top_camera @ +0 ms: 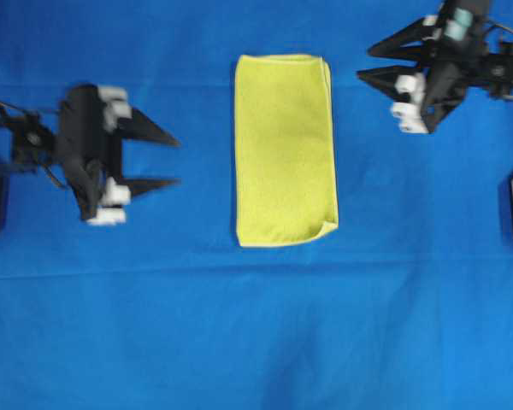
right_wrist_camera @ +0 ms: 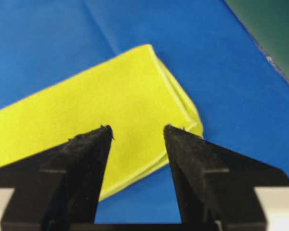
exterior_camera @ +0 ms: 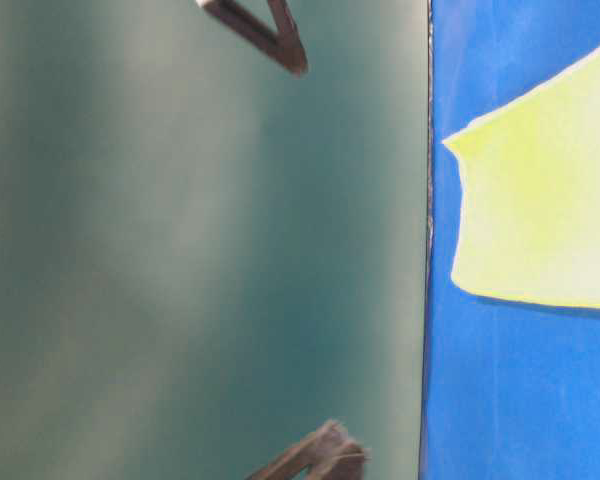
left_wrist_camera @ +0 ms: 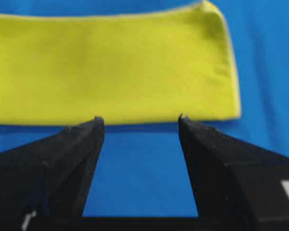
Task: Fold the yellow towel.
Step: 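Grasp the strip's far end corners with both grippers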
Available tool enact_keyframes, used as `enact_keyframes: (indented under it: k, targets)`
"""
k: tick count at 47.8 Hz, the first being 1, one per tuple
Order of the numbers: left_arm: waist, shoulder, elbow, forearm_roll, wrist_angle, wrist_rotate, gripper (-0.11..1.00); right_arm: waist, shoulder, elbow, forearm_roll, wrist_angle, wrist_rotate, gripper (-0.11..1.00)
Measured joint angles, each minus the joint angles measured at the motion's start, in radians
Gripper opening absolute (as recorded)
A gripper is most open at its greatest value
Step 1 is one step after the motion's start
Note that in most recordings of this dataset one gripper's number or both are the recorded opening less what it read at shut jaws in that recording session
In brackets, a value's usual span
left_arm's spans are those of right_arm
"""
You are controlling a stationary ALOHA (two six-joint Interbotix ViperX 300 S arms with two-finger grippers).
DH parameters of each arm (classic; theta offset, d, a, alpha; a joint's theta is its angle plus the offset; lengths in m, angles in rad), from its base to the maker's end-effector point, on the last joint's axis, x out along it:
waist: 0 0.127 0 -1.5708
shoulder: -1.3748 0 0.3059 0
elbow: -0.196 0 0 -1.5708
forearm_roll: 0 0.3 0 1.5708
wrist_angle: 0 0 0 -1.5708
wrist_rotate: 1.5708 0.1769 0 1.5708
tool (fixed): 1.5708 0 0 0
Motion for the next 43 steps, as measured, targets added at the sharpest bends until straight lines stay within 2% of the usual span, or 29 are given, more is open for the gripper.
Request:
enact_keyframes:
  k: [7, 14, 32, 38, 43]
  targets:
    - [0.04, -0.043, 0.058, 0.0, -0.058, 0.0, 0.6, 0.0, -0.084, 0.092, 0.018, -0.051, 0.0, 0.54]
    - [0.052, -0.046, 0.074, 0.0, -0.087, 0.0, 0.6, 0.0, -0.1, 0.137, 0.032, -0.101, 0.002, 0.54]
    - [0.054, -0.04, 0.074, 0.002, -0.1, 0.0, 0.6, -0.002, -0.1, 0.135, 0.035, -0.115, 0.002, 0.54]
    - [0.078, -0.002, 0.048, 0.0, -0.133, 0.002, 0.6, -0.021, -0.081, 0.11, 0.035, -0.115, 0.002, 0.54]
    - [0.126, 0.074, -0.015, 0.0, -0.153, 0.002, 0.6, -0.058, -0.018, 0.066, 0.034, -0.114, -0.012, 0.54]
